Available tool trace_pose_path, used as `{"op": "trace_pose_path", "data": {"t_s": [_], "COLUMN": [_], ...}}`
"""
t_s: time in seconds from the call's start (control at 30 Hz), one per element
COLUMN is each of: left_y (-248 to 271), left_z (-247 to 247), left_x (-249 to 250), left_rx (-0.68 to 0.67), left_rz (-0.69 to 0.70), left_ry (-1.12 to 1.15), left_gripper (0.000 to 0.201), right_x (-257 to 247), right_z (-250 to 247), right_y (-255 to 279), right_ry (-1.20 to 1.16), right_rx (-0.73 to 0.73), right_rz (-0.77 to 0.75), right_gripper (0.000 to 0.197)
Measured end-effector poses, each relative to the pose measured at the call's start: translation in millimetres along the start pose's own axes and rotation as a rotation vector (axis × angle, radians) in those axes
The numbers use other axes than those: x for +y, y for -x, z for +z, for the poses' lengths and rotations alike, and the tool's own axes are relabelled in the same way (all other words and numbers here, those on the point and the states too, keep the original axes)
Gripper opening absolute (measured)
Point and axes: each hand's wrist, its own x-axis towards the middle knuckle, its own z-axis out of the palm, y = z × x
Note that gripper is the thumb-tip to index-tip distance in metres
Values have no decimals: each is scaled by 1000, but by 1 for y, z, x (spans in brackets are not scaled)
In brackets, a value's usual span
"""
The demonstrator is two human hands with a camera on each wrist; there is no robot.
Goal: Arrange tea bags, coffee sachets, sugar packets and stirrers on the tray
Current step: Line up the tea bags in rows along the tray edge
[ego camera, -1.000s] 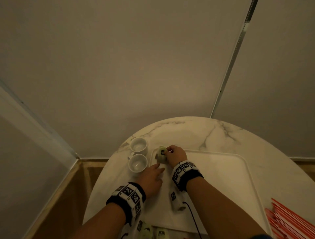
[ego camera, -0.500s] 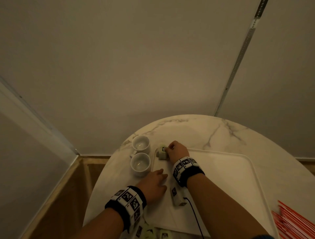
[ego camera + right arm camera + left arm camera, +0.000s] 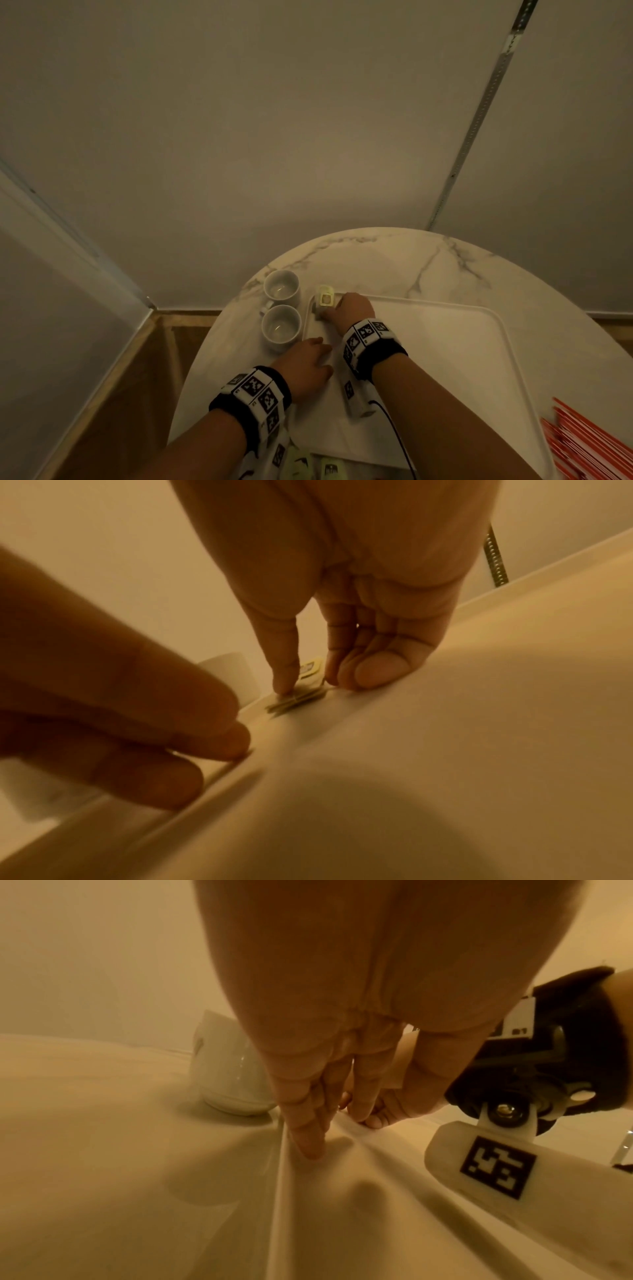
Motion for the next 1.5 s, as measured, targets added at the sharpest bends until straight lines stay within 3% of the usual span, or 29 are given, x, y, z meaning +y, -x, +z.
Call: {"op": "trace_pose_path", "data": {"t_s": [0.23,0.67,0.8,1.07,1.2,1.37,1.5], "left_y": [5,7,8,5,10,26,35], "left_z": [-2,-1,0,6,8,7,10], "left_x": [2,1,0,-9,-25,-34,-35], "left_rx": [27,59,54,91,226,275,294], "left_rz": [20,18,3,3,-46,-64,-119], "left_ry": [10,26,-2,44,186,95,4], "left_gripper": [49,48,47,47,40,32,19], "right_x": [-9,-10,-16,-12,29,129,202], "right_z": [-5,-16,-13,-15,-38,-102,-124], "right_y": [14,26,27,30,39,87,127], "right_ry": [11,71,95,140,87,104,214], "right_rx": [-61,-68,-90,-55,66,254,222], "right_rz": [-65,-60,-101,-114,-50,93,280], "right_gripper": [26,41,28,30,38,36,48]}}
